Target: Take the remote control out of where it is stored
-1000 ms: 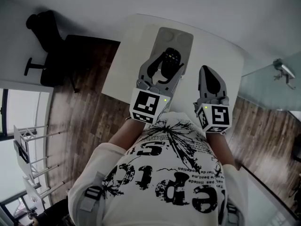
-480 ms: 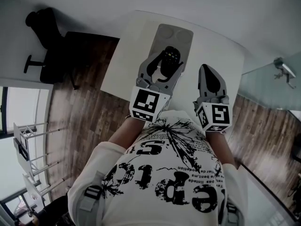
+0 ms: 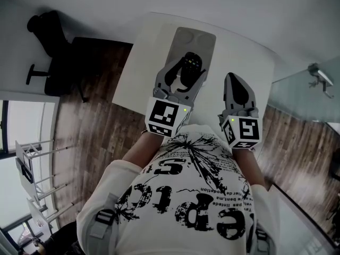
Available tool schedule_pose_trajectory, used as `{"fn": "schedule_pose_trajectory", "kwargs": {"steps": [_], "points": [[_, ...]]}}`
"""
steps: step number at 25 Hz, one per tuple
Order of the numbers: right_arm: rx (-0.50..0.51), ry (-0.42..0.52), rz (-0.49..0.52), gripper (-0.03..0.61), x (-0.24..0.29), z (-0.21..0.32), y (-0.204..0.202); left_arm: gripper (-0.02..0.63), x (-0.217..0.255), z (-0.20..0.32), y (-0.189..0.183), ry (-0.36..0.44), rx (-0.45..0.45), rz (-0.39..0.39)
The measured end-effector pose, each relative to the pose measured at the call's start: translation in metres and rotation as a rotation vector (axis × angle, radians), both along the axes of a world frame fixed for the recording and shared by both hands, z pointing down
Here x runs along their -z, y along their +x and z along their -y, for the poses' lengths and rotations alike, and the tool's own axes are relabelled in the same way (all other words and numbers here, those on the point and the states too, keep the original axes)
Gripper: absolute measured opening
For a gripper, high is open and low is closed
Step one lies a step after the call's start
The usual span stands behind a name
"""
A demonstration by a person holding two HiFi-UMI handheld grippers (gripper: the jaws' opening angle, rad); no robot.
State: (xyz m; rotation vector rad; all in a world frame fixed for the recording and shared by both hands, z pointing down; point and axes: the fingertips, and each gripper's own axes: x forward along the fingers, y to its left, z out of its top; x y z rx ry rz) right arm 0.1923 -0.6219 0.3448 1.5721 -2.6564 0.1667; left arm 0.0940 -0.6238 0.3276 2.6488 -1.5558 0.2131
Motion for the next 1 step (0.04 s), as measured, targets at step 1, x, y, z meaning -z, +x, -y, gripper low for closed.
{"fn": "schedule_pose_trajectory", "kwargs": {"steps": [1], "points": [[0.001,0.0,-0.001,-0.005,0.0,0.0008,0.0003,0.265,0.0003,0.0015,0.0007,0.001,0.0,-0.001]]}}
